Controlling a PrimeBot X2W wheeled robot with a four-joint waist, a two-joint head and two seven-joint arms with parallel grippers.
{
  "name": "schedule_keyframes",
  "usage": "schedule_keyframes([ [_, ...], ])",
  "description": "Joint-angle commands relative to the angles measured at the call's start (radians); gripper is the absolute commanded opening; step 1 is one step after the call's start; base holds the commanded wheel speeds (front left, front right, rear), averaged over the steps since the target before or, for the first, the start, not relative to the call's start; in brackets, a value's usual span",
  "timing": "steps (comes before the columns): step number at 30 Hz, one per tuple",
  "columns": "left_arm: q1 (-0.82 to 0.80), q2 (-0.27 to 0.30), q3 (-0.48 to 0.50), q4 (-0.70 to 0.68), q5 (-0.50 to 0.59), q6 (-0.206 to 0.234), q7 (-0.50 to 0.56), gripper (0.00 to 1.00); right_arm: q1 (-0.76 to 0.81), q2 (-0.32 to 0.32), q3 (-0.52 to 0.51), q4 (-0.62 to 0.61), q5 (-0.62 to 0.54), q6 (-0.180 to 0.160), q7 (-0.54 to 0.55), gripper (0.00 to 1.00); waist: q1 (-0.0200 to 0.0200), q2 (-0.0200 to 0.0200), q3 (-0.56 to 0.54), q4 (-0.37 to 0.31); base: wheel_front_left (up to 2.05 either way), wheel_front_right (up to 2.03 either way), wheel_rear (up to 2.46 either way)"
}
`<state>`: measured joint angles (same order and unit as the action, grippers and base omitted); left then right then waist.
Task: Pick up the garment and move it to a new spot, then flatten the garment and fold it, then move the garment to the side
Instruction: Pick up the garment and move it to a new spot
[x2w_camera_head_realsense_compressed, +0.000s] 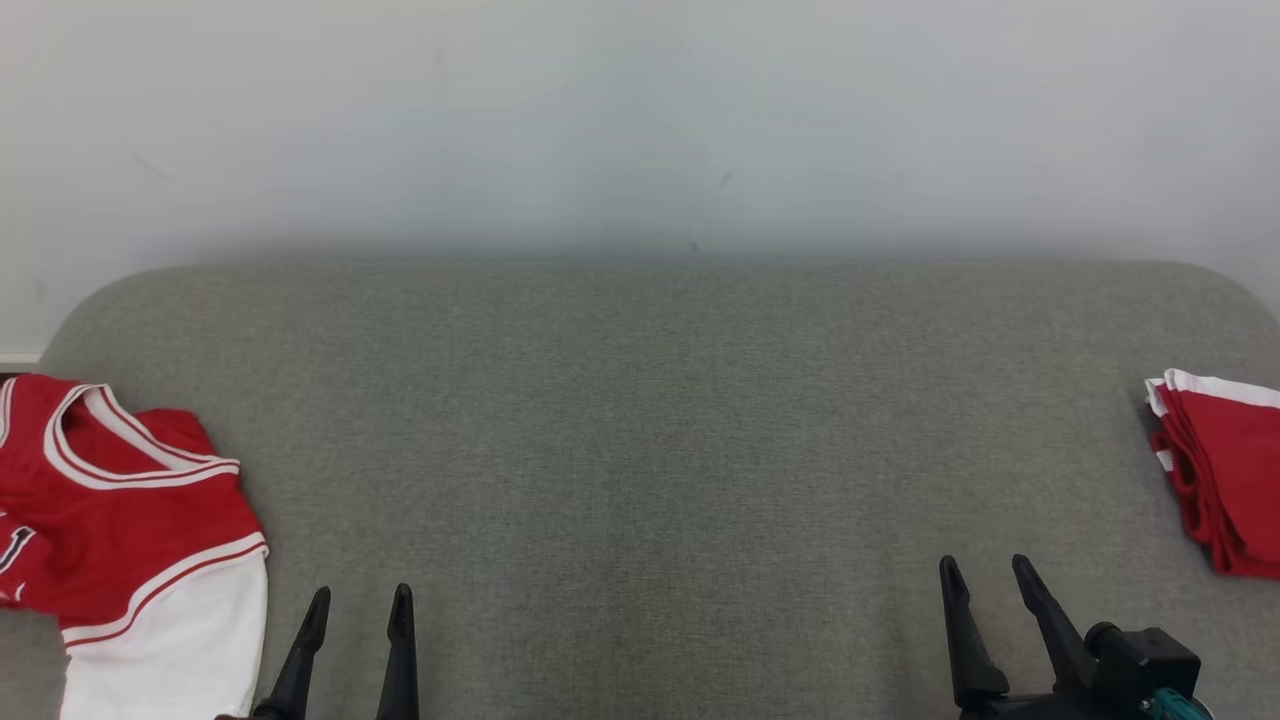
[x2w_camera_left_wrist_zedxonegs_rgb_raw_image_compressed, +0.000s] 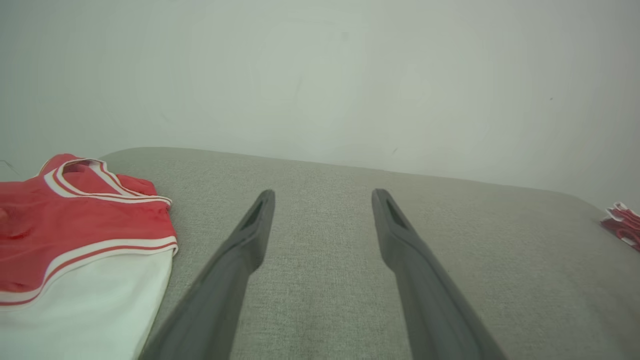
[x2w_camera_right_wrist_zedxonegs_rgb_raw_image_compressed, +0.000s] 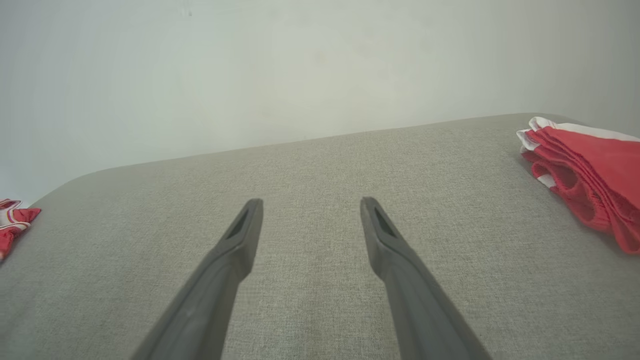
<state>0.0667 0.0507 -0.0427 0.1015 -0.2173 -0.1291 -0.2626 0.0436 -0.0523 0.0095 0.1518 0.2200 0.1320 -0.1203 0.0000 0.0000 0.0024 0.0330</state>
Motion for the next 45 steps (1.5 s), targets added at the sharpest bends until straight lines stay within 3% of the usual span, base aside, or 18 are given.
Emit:
schedule_keyframes([
  [1,0.012,0.0,0.003,0.002,0.009,0.002,-0.004,1.0,0.004,0.002,0.004,-0.001,-0.001,-0.002,0.0,1.0,0.0,0.0,-0.004,0.023,0.0,0.0,0.0],
  [8,0.011,0.0,0.006,0.019,0.021,0.001,-0.004,1.0,0.012,0.003,0.022,-0.003,0.011,-0.002,0.01,1.0,0.0,0.0,-0.012,0.113,0.0,0.0,0.0],
  [19,0.043,0.011,0.033,0.027,0.024,-0.001,-0.004,1.0,0.016,0.002,0.07,0.014,0.019,-0.002,0.011,1.0,0.0,0.0,-0.032,0.325,0.0,0.0,0.0],
  [26,0.066,0.013,0.038,0.021,0.029,-0.001,-0.004,1.0,0.021,0.002,0.084,0.035,0.036,-0.002,0.012,1.0,0.0,0.0,-0.045,0.422,0.0,0.0,0.0],
  [34,0.069,0.015,0.05,0.023,0.02,-0.001,-0.004,1.0,0.009,0.002,0.089,0.044,0.037,-0.002,0.007,1.0,0.0,0.0,-0.047,0.453,0.0,0.0,0.0],
  [45,0.04,0.017,0.046,0.046,0.004,-0.001,-0.004,1.0,0.001,0.002,0.095,0.048,0.039,-0.002,0.005,1.0,0.0,0.0,-0.044,0.426,0.0,0.0,0.0],
])
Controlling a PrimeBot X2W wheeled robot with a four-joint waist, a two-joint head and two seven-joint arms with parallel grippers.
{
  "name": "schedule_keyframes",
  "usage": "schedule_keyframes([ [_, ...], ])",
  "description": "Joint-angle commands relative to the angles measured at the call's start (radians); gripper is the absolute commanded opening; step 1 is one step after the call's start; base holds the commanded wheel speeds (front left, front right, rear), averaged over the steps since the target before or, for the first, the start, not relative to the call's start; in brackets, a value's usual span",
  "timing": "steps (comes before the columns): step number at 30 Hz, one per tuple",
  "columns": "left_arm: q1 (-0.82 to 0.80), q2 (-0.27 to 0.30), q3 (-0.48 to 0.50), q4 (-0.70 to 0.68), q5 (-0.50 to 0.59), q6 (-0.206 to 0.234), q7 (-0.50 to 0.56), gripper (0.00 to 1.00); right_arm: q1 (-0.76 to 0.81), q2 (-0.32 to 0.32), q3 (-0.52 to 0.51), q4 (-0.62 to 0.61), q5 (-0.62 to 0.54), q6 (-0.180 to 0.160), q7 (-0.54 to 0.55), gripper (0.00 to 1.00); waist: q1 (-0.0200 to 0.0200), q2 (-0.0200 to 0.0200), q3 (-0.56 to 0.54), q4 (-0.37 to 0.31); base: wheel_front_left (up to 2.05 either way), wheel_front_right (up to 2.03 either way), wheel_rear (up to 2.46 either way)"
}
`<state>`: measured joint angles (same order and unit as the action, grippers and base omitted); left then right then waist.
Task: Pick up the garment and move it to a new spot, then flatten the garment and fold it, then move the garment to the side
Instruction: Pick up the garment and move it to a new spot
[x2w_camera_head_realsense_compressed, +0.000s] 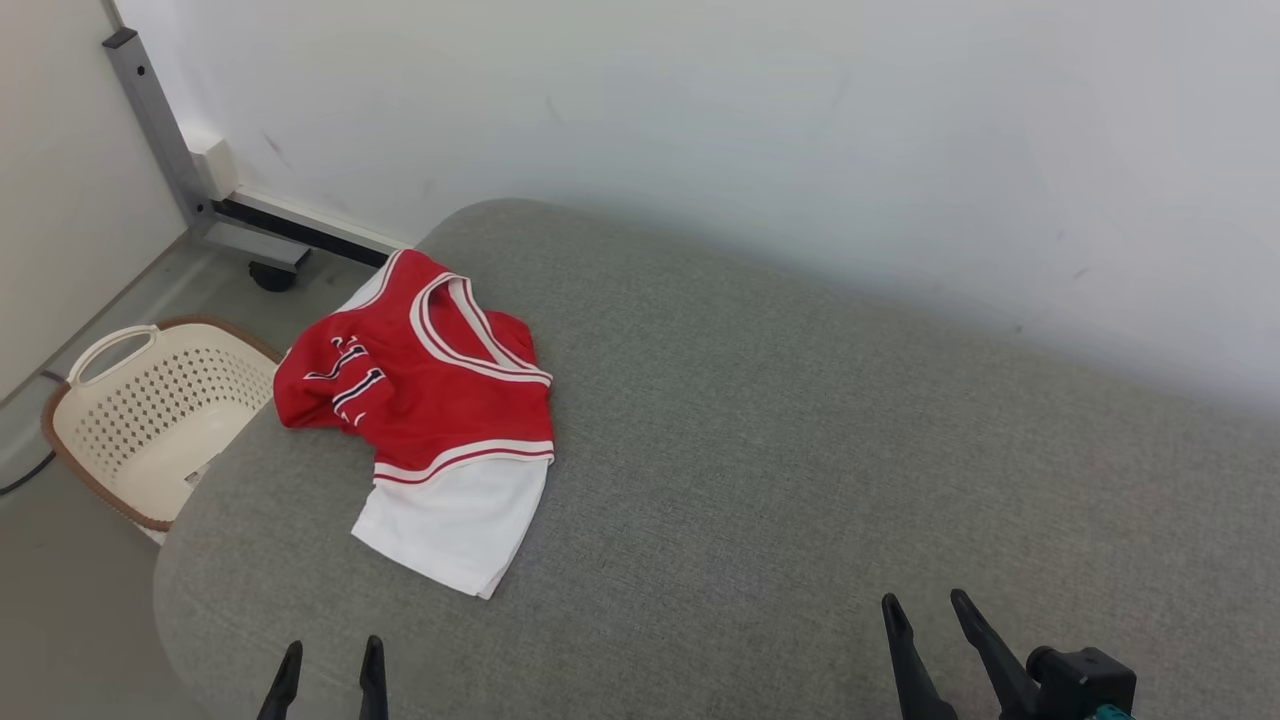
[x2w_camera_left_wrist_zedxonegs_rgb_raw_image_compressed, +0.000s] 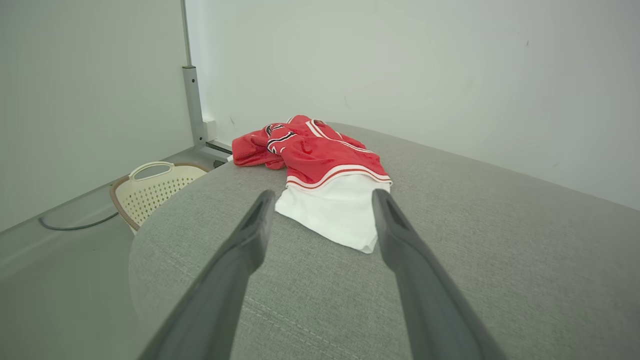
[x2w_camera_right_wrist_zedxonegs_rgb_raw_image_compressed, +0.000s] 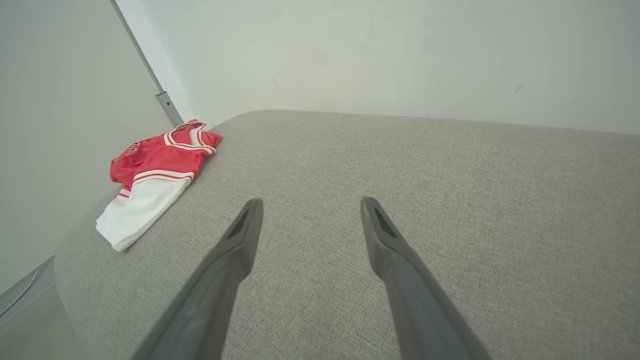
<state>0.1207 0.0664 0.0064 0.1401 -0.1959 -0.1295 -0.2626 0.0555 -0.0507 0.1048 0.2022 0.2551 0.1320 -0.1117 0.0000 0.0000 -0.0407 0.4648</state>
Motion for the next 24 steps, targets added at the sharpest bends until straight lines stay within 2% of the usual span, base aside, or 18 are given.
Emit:
schedule_keyframes([
  [1,-0.025,0.004,-0.009,0.02,-0.018,-0.001,-0.004,1.0,-0.012,0.001,0.001,-0.003,0.002,-0.002,-0.002,1.0,0.0,0.0,0.0,-0.01,0.0,0.0,0.0],
  [7,-0.133,0.034,-0.067,0.137,-0.039,0.0,-0.002,1.0,-0.021,0.0,0.004,-0.02,-0.019,-0.002,0.016,1.0,0.0,0.0,0.023,-0.038,0.0,0.0,0.0],
  [11,-0.294,0.059,-0.107,0.269,-0.062,0.0,0.027,1.0,-0.041,0.001,0.005,-0.052,-0.05,-0.002,0.047,1.0,0.0,0.0,0.069,-0.074,0.0,0.0,0.0],
  [14,-0.43,0.075,-0.102,0.383,-0.081,0.0,0.067,1.0,-0.051,0.0,0.01,-0.086,-0.072,-0.002,0.077,1.0,0.0,0.0,0.121,-0.114,0.0,0.0,0.0],
  [24,-0.806,0.162,0.081,0.718,-0.233,0.083,0.233,1.0,-0.091,-0.06,0.019,-0.254,-0.116,-0.002,0.182,1.0,0.0,0.0,0.35,-0.289,0.0,0.0,0.0],
])
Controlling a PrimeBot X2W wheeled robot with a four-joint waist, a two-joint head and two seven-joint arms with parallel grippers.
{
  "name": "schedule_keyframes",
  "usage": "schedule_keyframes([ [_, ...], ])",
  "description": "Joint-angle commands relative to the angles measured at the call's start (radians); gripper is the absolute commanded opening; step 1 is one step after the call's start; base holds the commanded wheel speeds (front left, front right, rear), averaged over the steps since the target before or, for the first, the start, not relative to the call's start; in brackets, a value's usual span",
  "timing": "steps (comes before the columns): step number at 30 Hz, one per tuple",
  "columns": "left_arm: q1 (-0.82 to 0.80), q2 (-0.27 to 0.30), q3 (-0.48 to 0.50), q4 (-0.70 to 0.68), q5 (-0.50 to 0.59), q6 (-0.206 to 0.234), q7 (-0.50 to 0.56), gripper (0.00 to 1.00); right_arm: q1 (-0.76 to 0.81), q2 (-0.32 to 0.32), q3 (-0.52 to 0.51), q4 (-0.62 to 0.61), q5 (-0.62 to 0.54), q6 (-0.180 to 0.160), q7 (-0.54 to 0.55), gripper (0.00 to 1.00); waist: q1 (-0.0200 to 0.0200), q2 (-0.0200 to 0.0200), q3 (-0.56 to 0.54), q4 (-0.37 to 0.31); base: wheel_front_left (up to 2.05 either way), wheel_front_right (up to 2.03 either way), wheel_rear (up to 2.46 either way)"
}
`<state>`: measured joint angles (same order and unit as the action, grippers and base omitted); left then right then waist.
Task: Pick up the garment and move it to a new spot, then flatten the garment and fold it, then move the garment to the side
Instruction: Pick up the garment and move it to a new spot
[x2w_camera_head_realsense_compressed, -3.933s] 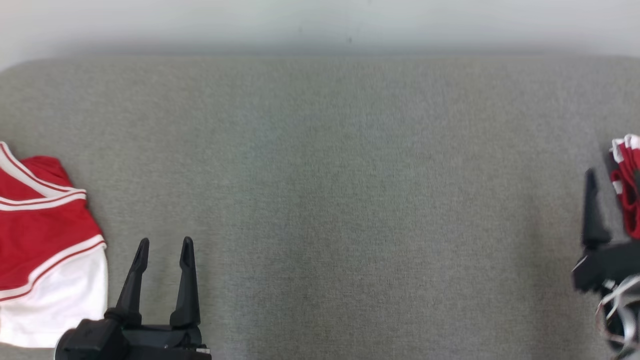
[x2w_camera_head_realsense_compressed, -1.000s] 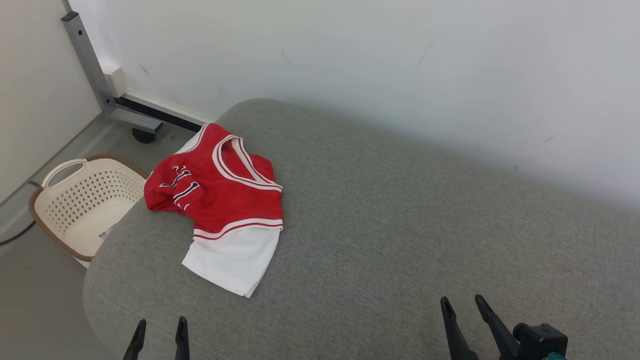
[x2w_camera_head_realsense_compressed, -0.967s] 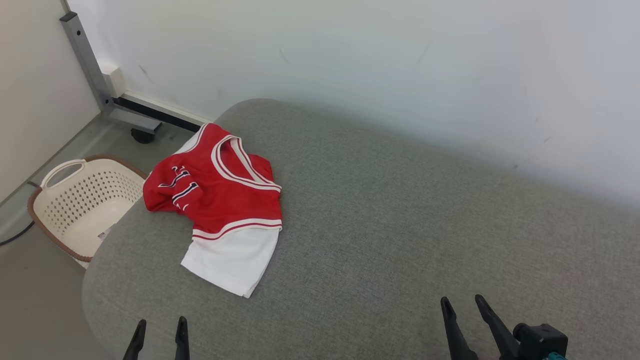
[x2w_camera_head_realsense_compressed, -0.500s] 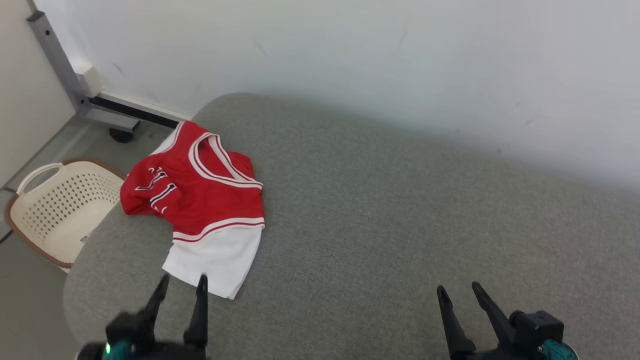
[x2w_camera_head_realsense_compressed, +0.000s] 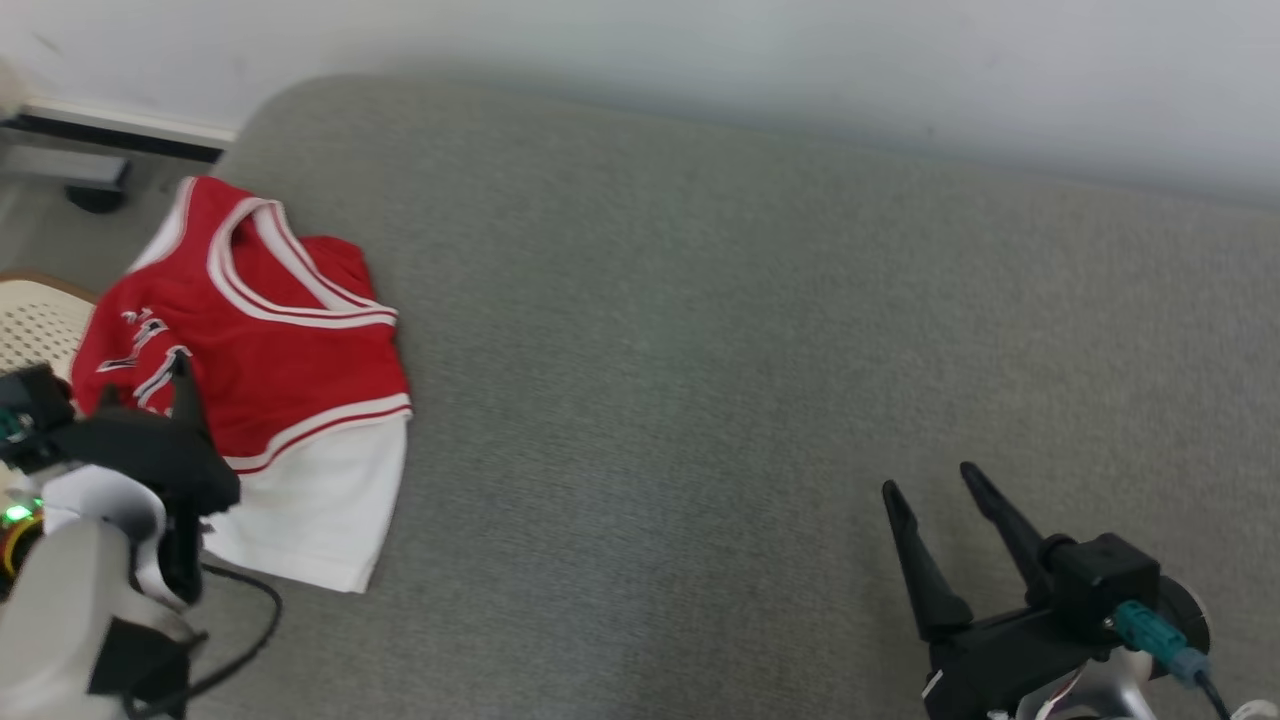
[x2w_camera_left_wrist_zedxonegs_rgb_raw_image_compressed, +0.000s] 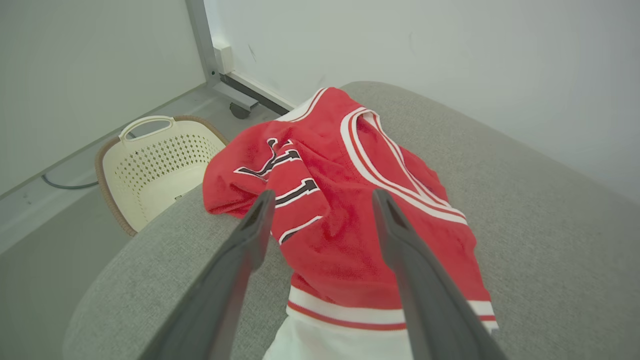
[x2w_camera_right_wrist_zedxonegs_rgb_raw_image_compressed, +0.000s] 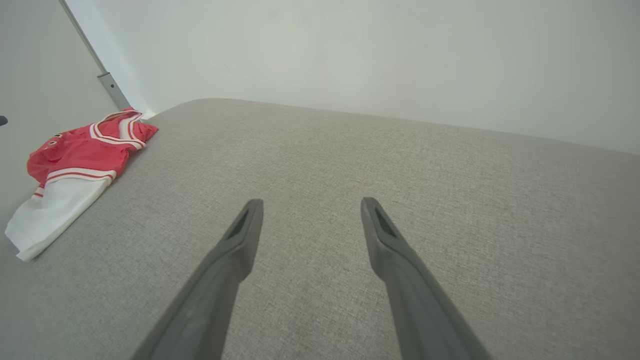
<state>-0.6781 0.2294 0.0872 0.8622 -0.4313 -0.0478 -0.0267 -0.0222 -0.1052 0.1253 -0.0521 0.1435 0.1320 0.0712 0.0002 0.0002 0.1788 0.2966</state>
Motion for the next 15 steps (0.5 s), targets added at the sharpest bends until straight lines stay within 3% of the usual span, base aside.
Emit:
schedule_keyframes([
  [1,-0.033,0.004,0.007,0.021,-0.007,0.013,0.015,1.0,-0.015,-0.012,-0.008,-0.018,-0.005,-0.002,0.007,1.0,-0.0002,-0.0002,0.151,-0.133,0.0,0.0,0.0],
  [9,-0.169,0.079,0.033,0.167,-0.027,0.074,0.117,1.0,0.002,-0.022,-0.027,-0.119,-0.02,-0.002,0.038,1.0,-0.0002,-0.0002,0.261,-0.189,0.0,0.0,0.0],
  [15,-0.186,0.082,0.043,0.244,-0.041,0.091,0.097,1.0,0.0,-0.012,-0.014,-0.129,-0.02,-0.002,0.042,1.0,-0.0002,-0.0002,0.279,-0.184,0.0,0.0,0.0],
])
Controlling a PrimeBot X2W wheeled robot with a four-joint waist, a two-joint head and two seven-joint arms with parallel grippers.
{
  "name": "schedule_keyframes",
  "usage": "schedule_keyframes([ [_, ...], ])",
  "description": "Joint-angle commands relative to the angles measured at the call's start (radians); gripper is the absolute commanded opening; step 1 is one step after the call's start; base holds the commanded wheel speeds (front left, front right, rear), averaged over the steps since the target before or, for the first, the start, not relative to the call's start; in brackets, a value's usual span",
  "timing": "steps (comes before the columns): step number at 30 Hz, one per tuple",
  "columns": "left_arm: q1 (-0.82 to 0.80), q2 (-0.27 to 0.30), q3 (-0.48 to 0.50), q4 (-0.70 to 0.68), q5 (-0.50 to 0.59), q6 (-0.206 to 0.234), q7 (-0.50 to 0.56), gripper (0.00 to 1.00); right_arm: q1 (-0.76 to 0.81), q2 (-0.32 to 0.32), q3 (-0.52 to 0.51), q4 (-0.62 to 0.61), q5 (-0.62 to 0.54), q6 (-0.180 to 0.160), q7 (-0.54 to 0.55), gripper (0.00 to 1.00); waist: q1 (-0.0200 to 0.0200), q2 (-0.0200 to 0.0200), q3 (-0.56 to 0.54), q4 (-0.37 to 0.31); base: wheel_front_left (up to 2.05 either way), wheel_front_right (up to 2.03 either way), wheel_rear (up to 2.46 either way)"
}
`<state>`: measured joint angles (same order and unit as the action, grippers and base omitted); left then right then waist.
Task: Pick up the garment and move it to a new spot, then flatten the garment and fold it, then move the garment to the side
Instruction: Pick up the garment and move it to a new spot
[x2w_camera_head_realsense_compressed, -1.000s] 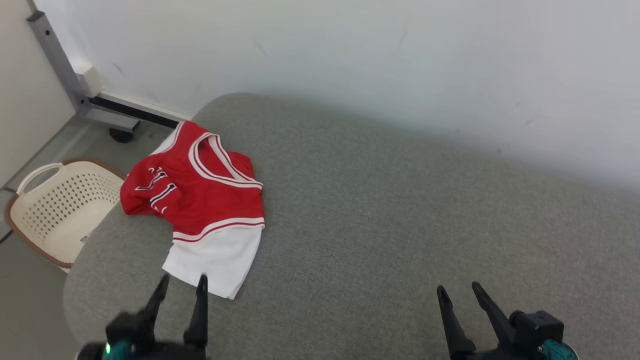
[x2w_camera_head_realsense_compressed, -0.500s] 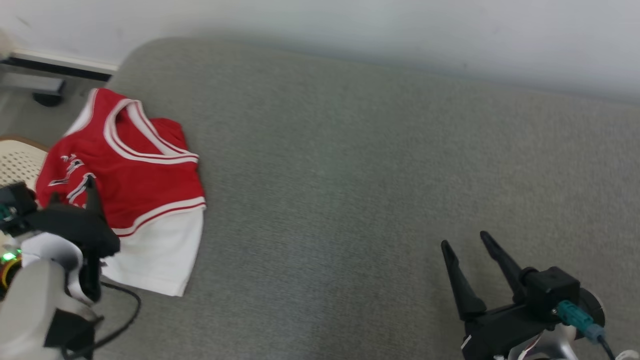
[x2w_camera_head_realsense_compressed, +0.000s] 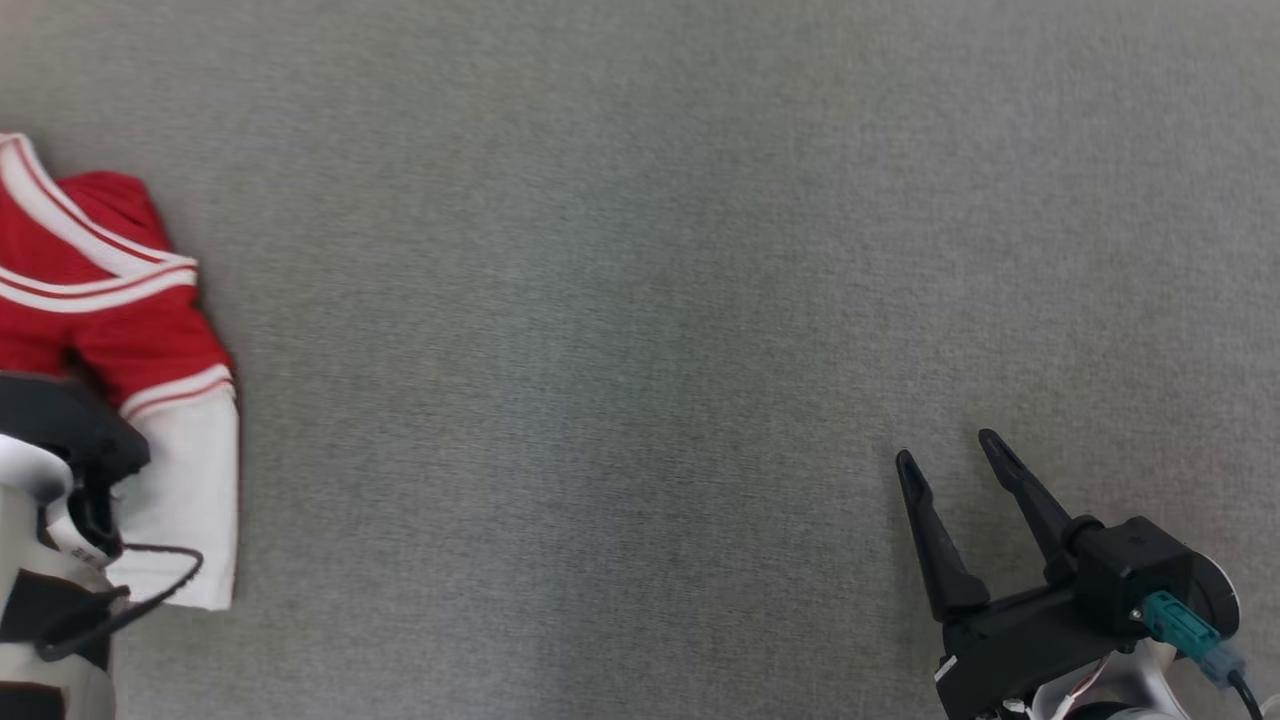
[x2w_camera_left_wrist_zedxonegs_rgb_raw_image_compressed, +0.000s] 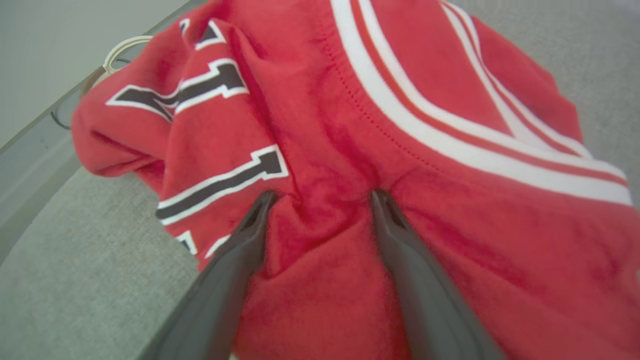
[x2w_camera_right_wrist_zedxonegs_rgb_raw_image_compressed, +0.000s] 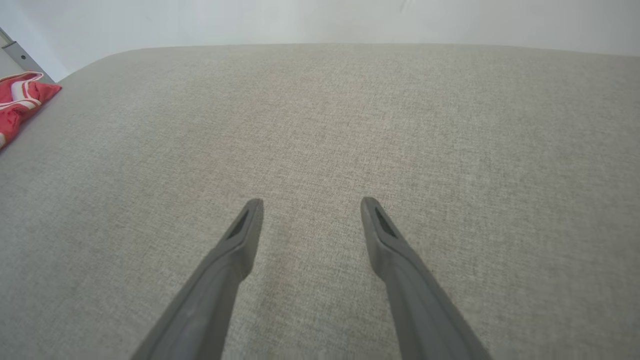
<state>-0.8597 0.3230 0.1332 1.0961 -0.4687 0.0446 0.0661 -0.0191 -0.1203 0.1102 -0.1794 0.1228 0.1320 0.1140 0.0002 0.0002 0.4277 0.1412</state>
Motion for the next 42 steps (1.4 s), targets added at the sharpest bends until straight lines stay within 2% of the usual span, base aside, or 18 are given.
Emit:
schedule_keyframes([
  [1,-0.003,-0.016,-0.004,0.018,-0.003,-0.01,-0.004,0.46,-0.009,0.004,0.005,0.004,0.003,-0.002,0.0,1.0,-0.0002,-0.0002,0.028,-0.027,0.0,0.0,0.0],
  [2,-0.003,-0.024,-0.008,0.027,-0.007,-0.022,-0.01,0.17,-0.014,0.002,0.008,0.01,0.006,-0.002,-0.003,1.0,-0.0002,-0.0002,0.021,-0.024,0.0,0.0,0.0],
  [3,0.0,-0.029,-0.008,0.036,-0.011,-0.032,-0.018,0.0,-0.02,0.001,0.013,0.016,0.009,-0.002,-0.005,1.0,-0.0002,-0.0002,0.015,-0.023,0.0,0.0,0.0],
  [5,0.008,-0.029,0.004,0.051,-0.024,-0.038,-0.046,0.0,-0.026,0.0,0.023,0.028,0.018,-0.002,-0.012,1.0,-0.0002,-0.0002,-0.002,-0.022,0.0,0.0,0.0],
  [14,0.032,0.034,0.017,0.03,-0.027,-0.065,-0.196,0.0,-0.04,0.018,0.046,0.095,0.043,-0.002,-0.053,1.0,-0.0002,-0.0002,-0.087,-0.034,0.0,0.0,0.0],
  [20,0.054,0.065,0.0,-0.034,0.0,-0.07,-0.279,0.0,-0.049,0.041,0.061,0.163,0.072,-0.002,-0.098,1.0,-0.0002,-0.0002,-0.203,-0.079,0.0,0.0,0.0],
  [24,0.059,0.054,-0.029,-0.124,0.019,-0.103,-0.304,0.0,-0.051,0.055,0.065,0.212,0.09,-0.002,-0.126,1.0,-0.0002,-0.0002,-0.283,-0.126,0.0,0.0,0.0],
  [29,0.069,0.044,-0.084,-0.279,0.045,-0.128,-0.292,0.0,-0.032,0.065,0.061,0.257,0.1,-0.002,-0.15,1.0,-0.0002,-0.0002,-0.371,-0.205,0.0,0.0,0.0],
  [33,0.101,0.011,-0.128,-0.447,0.046,-0.139,-0.24,0.0,-0.025,0.068,0.065,0.28,0.107,-0.002,-0.163,1.0,-0.0002,-0.0002,-0.414,-0.279,0.0,0.0,0.0],
  [40,0.194,-0.064,-0.222,-0.776,0.042,-0.134,-0.102,0.0,-0.025,0.07,0.06,0.285,0.107,-0.002,-0.177,1.0,-0.0002,-0.0002,-0.409,-0.396,0.0,0.0,0.0],
  [42,0.255,-0.093,-0.269,-0.868,0.049,-0.127,-0.058,0.0,-0.031,0.07,0.067,0.288,0.117,-0.002,-0.183,1.0,-0.0002,-0.0002,-0.4,-0.451,0.0,0.0,0.0],
])
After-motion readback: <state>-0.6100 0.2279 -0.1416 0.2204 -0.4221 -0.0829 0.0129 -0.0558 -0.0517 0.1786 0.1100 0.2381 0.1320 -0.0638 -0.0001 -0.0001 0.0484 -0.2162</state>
